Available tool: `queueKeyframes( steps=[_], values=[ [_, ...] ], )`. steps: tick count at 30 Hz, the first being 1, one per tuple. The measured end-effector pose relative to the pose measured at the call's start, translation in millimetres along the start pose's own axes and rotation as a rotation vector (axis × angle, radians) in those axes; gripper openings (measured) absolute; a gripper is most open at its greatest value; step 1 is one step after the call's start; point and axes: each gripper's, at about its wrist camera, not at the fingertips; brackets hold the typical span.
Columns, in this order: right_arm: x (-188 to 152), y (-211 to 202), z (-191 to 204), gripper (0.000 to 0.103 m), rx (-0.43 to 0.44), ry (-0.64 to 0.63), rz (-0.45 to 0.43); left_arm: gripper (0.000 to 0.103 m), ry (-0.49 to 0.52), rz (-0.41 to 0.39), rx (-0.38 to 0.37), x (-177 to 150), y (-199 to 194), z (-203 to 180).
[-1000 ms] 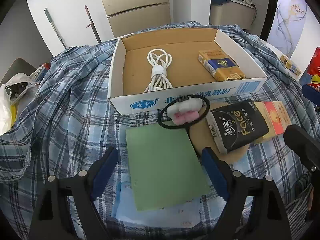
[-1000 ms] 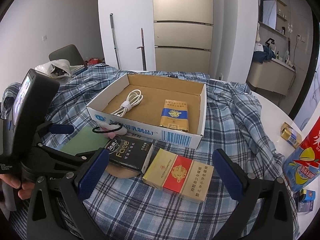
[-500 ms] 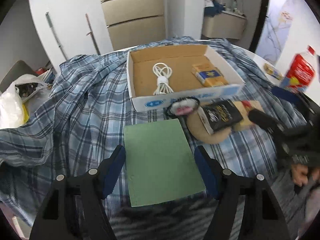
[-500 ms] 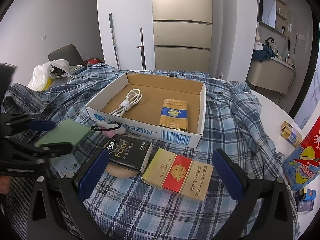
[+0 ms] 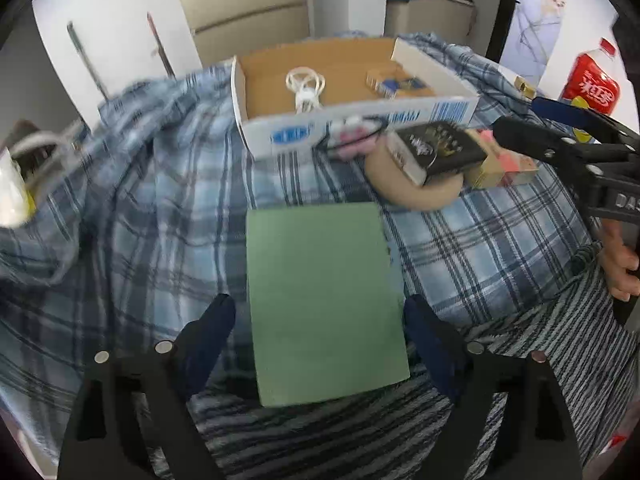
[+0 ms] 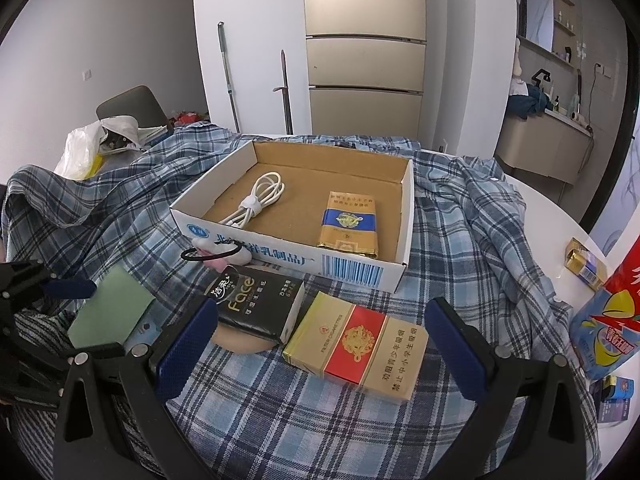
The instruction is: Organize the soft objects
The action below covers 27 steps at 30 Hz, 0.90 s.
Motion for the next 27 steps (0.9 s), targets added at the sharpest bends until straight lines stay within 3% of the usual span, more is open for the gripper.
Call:
queueKeyframes(
  steps=[6, 14, 15, 16, 18, 22, 27],
  values=[
    [-1, -1, 4, 0.103, -0.003, -0.02, -0.002, 0.088, -0.037, -0.007, -0.009, -1, 6, 3],
    [-2, 0, 4, 0.103, -0.001, -0.026, 0.002, 0.088, -0.011, 0.001, 0.056, 1, 5, -4],
    [-2, 0, 5, 0.103, -0.001, -0.027, 0.002, 0.085, -0.016, -0.011, 0.056, -1, 3, -4],
    [-2, 0, 5, 0.103, -0.002, -0.028, 0.002, 0.073, -0.018, -0.023, 0.048, -2, 1, -3],
    [-2, 0, 5, 0.103, -0.002, -0.028, 0.002, 0.073, -0.024, -0.043, 0.037, -5, -6, -2],
    [-2, -1, 6, 0.103, 0.001, -0.028, 0.001, 0.072, -0.022, -0.131, 0.044, -9, -28, 0],
    [-2, -2, 9, 0.103, -0.001, -0.047, -0.008, 0.072, -0.016, -0.344, 0.004, -19, -64, 5]
  ],
)
Point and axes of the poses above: each gripper's, at about its wrist camera, not at the fingertips, and y roughly the way its jaws point, z to its left, x to its top, and after that the axes turned 9 degrees about y, right-handed
